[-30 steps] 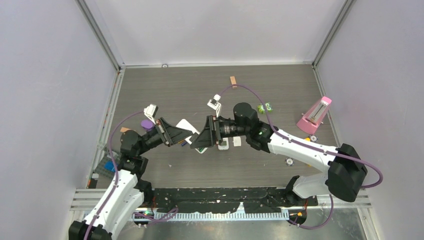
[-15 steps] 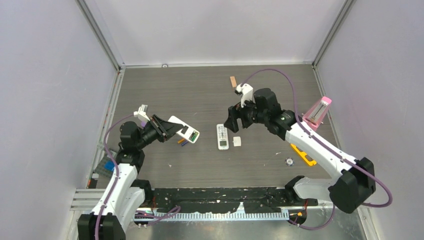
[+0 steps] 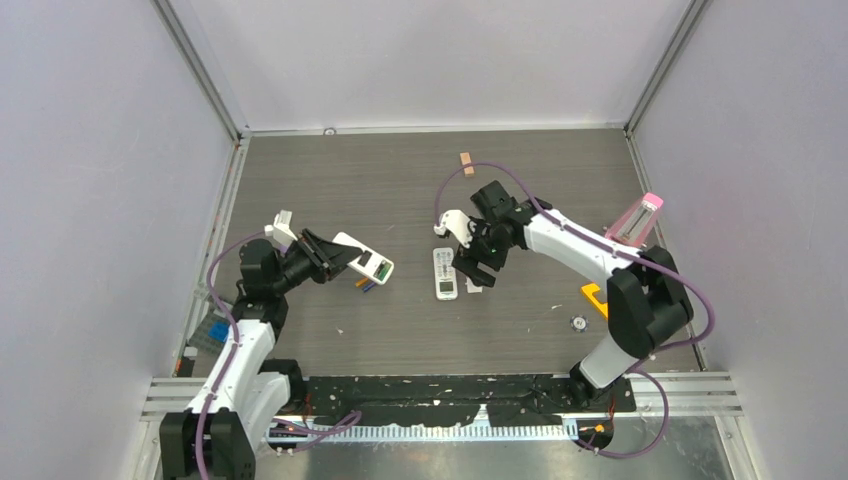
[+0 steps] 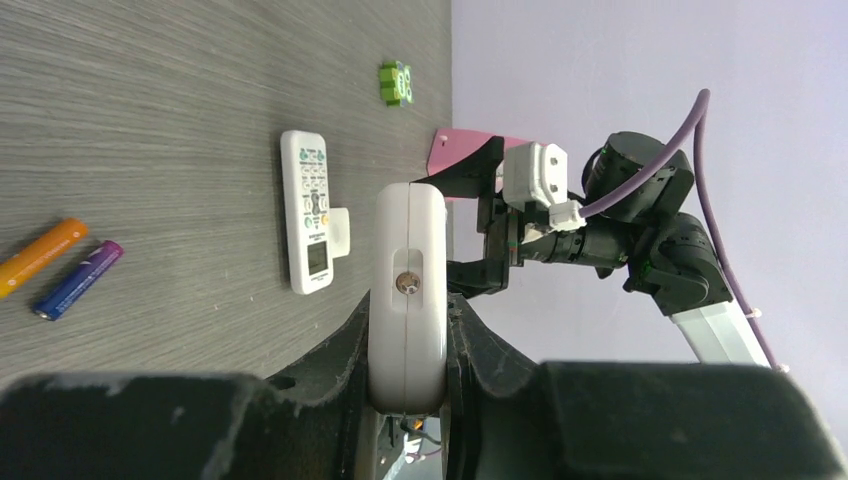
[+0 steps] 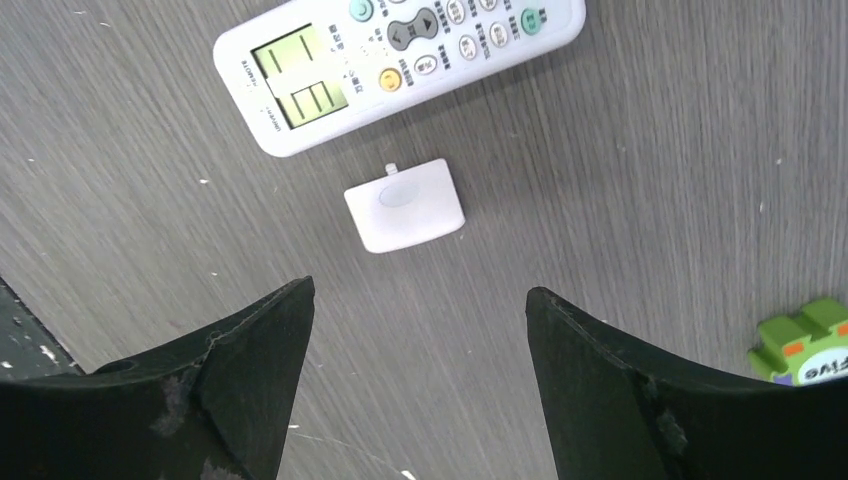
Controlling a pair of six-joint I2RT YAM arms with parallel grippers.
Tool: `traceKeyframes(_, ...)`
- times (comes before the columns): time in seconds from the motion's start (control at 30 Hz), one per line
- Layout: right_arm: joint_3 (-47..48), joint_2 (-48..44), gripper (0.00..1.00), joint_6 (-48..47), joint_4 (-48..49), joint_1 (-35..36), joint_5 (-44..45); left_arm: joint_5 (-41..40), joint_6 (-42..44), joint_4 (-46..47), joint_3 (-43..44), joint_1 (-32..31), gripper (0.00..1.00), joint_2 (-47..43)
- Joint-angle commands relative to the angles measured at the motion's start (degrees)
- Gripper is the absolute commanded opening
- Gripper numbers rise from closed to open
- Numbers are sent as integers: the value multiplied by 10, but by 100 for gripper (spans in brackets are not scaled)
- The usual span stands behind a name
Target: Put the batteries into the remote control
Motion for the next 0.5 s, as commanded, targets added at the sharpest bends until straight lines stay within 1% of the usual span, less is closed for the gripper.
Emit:
traceKeyframes(0.0, 58, 45, 82, -57, -32, 6, -4, 18, 0, 37, 19, 20, 0, 3)
traceKeyframes(0.27, 23, 73, 81, -61, 20, 29, 33, 38, -14, 73, 7, 34, 0, 27)
traceKeyframes(0.47, 2, 100, 80, -66, 25, 33, 58, 51, -20, 90, -1, 47, 0, 41)
